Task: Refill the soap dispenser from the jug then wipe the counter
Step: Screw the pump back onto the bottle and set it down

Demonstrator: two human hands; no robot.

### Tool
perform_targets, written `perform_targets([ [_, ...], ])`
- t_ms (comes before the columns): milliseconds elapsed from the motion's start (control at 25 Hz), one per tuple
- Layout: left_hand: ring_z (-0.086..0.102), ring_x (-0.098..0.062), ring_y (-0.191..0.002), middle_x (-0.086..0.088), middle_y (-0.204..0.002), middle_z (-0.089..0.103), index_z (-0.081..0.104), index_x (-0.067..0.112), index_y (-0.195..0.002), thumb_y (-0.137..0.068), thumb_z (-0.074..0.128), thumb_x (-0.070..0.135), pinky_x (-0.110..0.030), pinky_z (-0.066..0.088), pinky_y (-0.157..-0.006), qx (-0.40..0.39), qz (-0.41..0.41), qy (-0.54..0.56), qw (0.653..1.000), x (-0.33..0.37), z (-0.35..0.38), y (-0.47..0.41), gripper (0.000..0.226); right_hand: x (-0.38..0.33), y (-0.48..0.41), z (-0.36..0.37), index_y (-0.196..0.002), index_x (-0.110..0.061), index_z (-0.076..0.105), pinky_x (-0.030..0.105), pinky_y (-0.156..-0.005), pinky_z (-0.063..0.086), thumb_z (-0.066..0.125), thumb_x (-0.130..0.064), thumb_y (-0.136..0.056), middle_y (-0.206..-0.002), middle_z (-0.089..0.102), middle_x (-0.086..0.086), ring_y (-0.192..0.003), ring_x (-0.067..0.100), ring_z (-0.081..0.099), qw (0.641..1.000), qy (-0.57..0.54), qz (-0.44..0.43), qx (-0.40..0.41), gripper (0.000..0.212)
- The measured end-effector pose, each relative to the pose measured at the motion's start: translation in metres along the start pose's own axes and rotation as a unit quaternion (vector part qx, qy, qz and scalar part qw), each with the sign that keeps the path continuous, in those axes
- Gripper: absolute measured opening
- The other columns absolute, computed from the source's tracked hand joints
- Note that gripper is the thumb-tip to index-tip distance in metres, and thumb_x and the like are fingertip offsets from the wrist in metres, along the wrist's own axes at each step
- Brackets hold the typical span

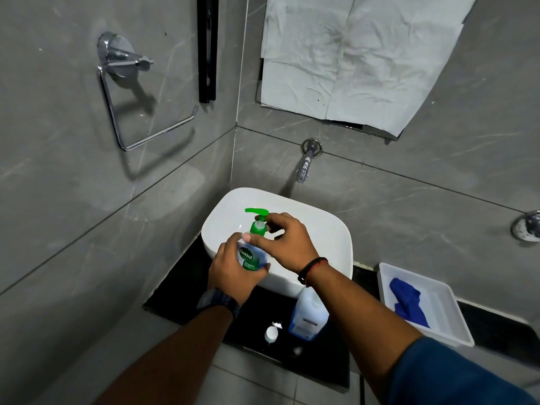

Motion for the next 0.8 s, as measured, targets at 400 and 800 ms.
perform_targets([
  [400,0.063,-0.025,-0.090,-0.003,-0.102,0.065,0.052,0.020,-0.120,-0.044,0.088,0.040,-0.028,0.048,-0.068,0.000,0.001,-0.016,1.000,0.002,-0.001,-0.006,0.086,0.000,-0.004,0.004,-0.112,-0.016,0.062,0.028,-0.080,0.050,0.076,-0.018,-0.073,-0.094,0.067,-0.002,-0.091,0.011,0.061,0.997,-0.066,0.035,0.014,0.041],
  [800,0.061,-0.023,-0.096,-0.003,-0.107,0.062,0.047,0.024,-0.126,-0.047,0.087,0.044,-0.029,0.050,-0.072,-0.020,-0.015,-0.009,1.000,0.008,-0.003,-0.008,0.091,-0.007,-0.004,0.000,-0.119,-0.031,0.042,0.031,-0.081,0.055,0.083,-0.021,-0.068,-0.086,0.067,-0.004,-0.086,0.009,0.065,0.993,-0.091,0.039,0.060,0.066],
])
Point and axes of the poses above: each hand's wrist, its own y-axis away from the middle knuckle, its own z-axis out of the palm, x = y × z, the point moved 3 cm from there along -y, towards the middle knuckle
